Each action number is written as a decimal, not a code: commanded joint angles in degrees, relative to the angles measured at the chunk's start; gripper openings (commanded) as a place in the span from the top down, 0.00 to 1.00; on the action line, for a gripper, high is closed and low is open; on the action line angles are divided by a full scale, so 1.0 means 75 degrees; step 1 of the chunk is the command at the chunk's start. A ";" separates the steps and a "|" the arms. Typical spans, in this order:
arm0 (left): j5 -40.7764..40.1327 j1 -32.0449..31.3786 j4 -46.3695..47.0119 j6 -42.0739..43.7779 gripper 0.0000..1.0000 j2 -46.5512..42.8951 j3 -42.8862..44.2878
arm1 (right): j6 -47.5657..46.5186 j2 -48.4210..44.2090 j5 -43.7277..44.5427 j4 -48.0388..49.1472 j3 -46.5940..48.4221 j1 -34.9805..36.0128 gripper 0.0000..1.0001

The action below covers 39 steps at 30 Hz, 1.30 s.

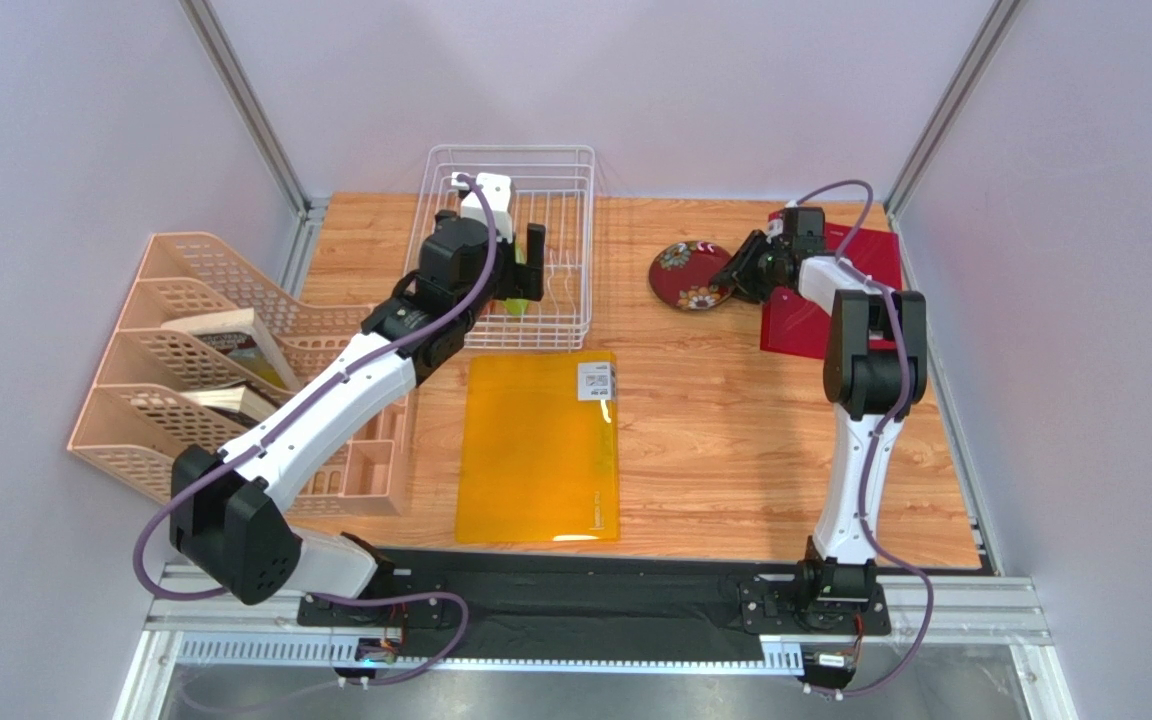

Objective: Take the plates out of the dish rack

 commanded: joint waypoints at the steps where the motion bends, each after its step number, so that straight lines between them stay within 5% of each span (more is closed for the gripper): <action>1: -0.0080 -0.0033 0.0209 0.0272 0.05 -0.0080 -0.0151 | -0.0431 -0.0092 0.0634 -0.0553 -0.0100 0.0120 0.51; 9: -0.1345 0.0060 0.0513 0.0763 0.01 0.0469 -0.0093 | -0.1252 -0.1226 0.3502 -0.1444 -0.0205 0.0870 0.41; 14: -0.1183 0.0412 0.0583 0.0601 0.02 0.1161 0.0235 | -0.1498 -0.1872 0.4454 -0.1550 -0.0439 0.1140 0.40; 29: -0.0912 0.0787 0.1170 0.0530 0.09 0.2989 0.1055 | -0.1651 -0.3232 0.5005 -0.1842 -0.1189 0.1140 0.40; 39: -0.1931 0.0799 0.1498 0.0425 0.25 0.3727 0.1337 | -0.1545 -0.4286 0.4749 -0.1867 -0.1658 0.1151 0.40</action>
